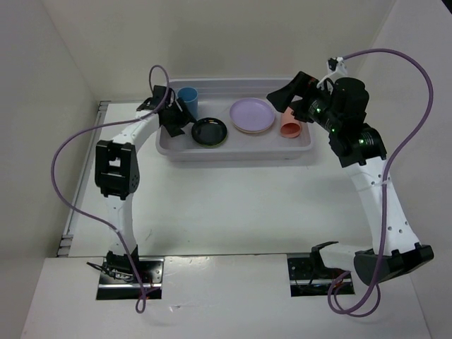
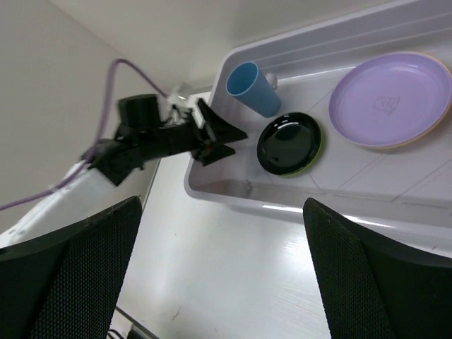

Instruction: Place the mixed dishes into the plastic bin

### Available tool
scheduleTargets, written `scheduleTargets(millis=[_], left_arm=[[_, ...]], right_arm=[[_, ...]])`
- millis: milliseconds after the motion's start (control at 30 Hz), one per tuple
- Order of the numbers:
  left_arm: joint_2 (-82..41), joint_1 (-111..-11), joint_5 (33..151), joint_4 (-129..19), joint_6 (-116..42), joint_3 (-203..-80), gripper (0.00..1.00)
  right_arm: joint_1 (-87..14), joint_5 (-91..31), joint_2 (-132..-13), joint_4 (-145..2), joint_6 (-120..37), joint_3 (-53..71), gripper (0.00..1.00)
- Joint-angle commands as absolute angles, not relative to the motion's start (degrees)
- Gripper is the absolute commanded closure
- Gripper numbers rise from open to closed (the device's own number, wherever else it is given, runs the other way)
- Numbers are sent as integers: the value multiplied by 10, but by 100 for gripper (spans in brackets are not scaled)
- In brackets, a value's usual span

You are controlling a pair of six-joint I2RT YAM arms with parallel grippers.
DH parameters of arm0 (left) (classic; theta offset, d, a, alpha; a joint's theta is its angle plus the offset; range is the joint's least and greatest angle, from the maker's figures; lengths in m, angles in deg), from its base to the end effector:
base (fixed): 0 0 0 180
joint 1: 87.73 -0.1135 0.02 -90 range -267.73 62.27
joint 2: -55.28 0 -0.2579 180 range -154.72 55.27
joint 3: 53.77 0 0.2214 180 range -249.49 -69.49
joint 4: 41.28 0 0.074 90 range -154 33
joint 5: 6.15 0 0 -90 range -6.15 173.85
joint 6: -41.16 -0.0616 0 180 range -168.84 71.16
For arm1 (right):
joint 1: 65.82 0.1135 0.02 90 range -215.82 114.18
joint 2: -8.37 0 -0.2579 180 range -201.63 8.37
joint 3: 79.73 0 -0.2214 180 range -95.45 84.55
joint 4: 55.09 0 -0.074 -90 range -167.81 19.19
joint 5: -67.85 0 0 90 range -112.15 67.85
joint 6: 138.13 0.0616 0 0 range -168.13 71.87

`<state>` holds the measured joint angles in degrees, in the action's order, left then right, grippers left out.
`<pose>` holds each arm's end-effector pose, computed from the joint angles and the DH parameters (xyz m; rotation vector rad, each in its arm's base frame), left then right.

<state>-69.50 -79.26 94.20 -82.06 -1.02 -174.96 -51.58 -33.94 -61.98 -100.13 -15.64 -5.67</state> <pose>0.4774 -0.0823 0.2173 -0.7325 2.3243 -0.6777 0.2351 0.0727 0.4632 0.1292 1.7916 0.7709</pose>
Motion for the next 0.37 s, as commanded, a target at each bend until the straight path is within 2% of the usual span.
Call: scheduleTargets(millis=[0, 133, 333], left_arm=[[-554, -809, 954, -806, -24, -1732, 22], [-383, -821, 967, -806, -37, -1671, 21], [-138, -885, 922, -777, -37, -1539, 13]], right_arm=[[-518, -343, -630, -1007, -162, -56, 0], [-518, -350, -630, -1014, -160, -45, 0], [-532, -350, -601, -1001, -169, -4, 0]])
